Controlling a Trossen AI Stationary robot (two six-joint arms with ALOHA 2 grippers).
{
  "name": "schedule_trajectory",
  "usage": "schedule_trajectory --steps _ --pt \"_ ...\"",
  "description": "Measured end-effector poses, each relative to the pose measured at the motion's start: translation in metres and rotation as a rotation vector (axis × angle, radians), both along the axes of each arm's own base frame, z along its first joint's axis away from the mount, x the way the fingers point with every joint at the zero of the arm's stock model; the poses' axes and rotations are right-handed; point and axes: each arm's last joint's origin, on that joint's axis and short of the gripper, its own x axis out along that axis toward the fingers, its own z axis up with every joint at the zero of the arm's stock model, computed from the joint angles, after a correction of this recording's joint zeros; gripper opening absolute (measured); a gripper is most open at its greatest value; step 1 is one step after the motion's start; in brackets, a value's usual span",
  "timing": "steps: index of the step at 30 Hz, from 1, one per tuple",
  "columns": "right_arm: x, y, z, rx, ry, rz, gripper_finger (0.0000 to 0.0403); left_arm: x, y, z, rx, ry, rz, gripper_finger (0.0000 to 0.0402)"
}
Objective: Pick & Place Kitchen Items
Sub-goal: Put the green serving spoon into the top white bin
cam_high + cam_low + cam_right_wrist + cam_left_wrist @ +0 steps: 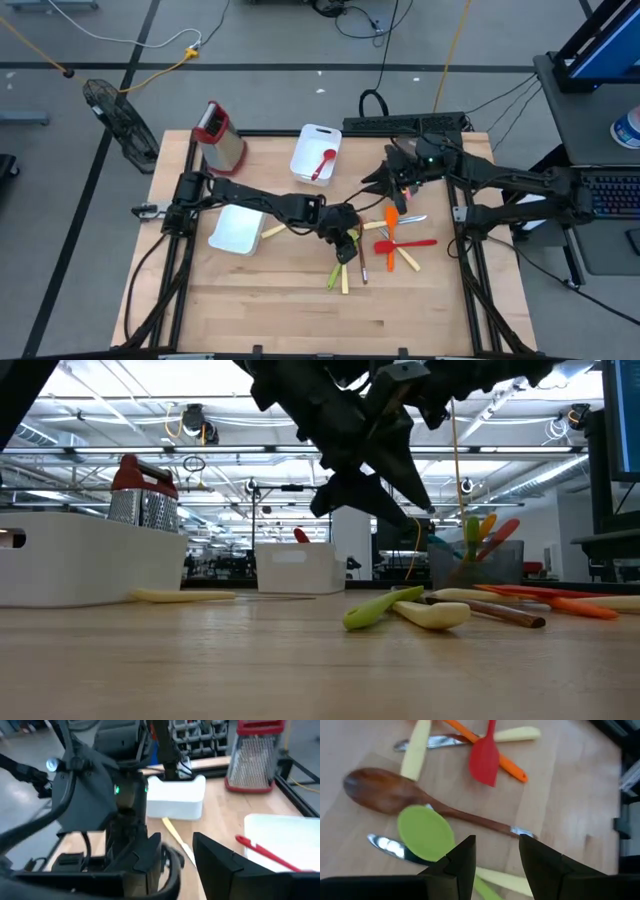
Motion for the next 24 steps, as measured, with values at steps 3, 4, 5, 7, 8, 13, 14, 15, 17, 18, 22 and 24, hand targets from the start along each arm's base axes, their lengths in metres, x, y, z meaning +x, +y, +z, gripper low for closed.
schedule_trajectory --steps 3,4,5,7,8,13,14,15,17,18,22,24 --pt "-0.006 0.001 0.003 -0.037 0.002 -0.039 0.0105 0.0 0.002 -0.002 0.021 0.004 -0.001 0.0152" --pt "-0.009 0.002 0.003 -0.05 0.013 -0.054 0.0105 0.0 0.003 -0.002 0.024 0.006 -0.002 0.0152" --pt "-0.012 0.002 0.003 -0.059 0.022 -0.066 0.0105 0.0 0.004 -0.003 0.026 0.011 -0.002 0.0152" --pt "-0.017 0.003 0.003 -0.07 0.044 -0.09 0.0105 -0.001 0.005 -0.003 0.038 0.02 -0.003 0.0152" --pt "-0.019 0.003 0.003 -0.072 0.055 -0.096 0.0105 -0.001 0.005 -0.003 0.05 0.02 -0.006 0.0152" --pt "-0.023 0.005 -0.003 -0.068 0.041 -0.098 0.0105 -0.002 0.004 -0.005 0.056 0.031 -0.01 0.0152" --pt "-0.024 0.005 -0.008 -0.055 0.048 -0.101 0.0105 -0.002 0.004 -0.006 0.045 0.034 -0.014 0.0152" --pt "-0.024 0.005 -0.013 -0.04 0.064 -0.104 0.0105 -0.002 0.004 -0.006 0.033 0.038 -0.011 0.0152" --pt "-0.024 0.007 -0.025 -0.009 0.098 -0.095 0.0105 -0.003 0.004 -0.004 0.023 0.035 0.003 0.0152" --pt "-0.024 0.009 -0.031 0.012 0.115 -0.083 0.0105 -0.003 0.005 -0.004 0.024 0.039 0.013 0.0152" --pt "-0.026 0.017 -0.044 0.057 0.147 -0.062 0.0105 -0.005 0.01 -0.004 0.037 0.058 0.038 0.0152" --pt "-0.027 0.02 -0.046 0.07 0.155 -0.057 0.0105 -0.006 0.014 -0.005 0.034 0.081 0.042 0.0152"
